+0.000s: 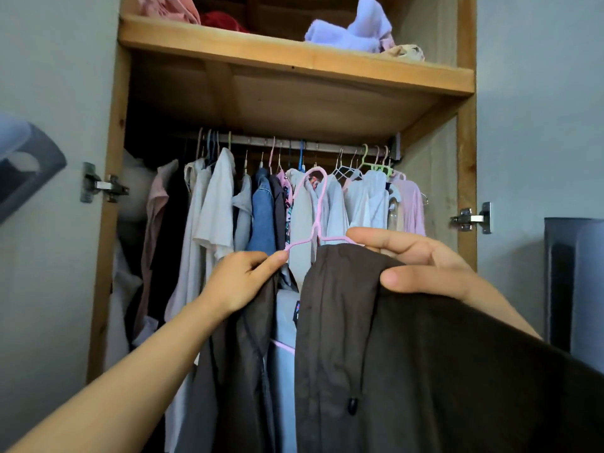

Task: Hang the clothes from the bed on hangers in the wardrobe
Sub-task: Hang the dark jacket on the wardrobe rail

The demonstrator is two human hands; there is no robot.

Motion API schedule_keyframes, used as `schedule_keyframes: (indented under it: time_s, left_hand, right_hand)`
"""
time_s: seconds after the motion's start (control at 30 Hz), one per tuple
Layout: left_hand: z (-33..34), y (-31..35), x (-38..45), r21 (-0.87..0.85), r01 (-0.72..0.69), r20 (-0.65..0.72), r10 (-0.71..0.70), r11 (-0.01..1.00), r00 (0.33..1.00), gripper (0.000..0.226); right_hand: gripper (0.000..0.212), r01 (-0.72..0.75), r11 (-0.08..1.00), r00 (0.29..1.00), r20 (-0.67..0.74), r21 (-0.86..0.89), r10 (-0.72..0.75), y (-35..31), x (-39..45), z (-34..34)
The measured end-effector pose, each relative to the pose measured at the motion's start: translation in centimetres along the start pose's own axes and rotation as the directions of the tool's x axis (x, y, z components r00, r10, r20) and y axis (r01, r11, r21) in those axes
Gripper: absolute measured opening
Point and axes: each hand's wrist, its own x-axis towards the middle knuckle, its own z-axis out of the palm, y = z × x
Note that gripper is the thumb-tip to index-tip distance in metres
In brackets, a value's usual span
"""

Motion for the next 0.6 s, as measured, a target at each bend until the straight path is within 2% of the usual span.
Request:
schedule_keyframes:
  time_s: [0.13, 0.27, 0.4, 0.5, 0.6]
  left_hand:
    - [-0.9, -1.4, 0.9, -0.021, 0.068, -0.073, -0.069, 0.998, 0.995, 0.074]
    - [-1.9, -3.7, 2.6, 0.044, 0.087, -0.121, -0.082, 0.995, 0.989, 0.028]
    - [-1.5, -7.1, 4.9, -0.029, 0.169, -0.062, -0.17, 0.985, 0.983, 0.033]
    - [-0.3, -8.6, 6.9, -0.164, 0.188, -0.007, -0.191, 0.968, 0.982, 0.036]
    - [0.9, -9.5, 9.0, -0.223, 0.144, -0.004, -0.148, 0.964, 0.989, 0.037]
  right_hand:
    - [0.058, -0.04, 0.994, 0.996, -0.078, -0.1, 0.032, 0.4, 2.4, 0.2]
    - [0.06, -0.056, 0.991, 0.988, -0.147, -0.12, 0.038, 0.4, 5.1, -0.4]
    - [0.049, -0.06, 0.985, 0.98, -0.197, -0.161, 0.027, 0.5, 7.8, -0.8]
    - [0.064, -0.049, 0.98, 0.985, -0.173, -0.195, 0.015, 1.0, 10.0, -1.1]
    - [0.067, -0.037, 0.977, 0.984, -0.181, -0.209, -0.001, 1.3, 11.8, -1.2]
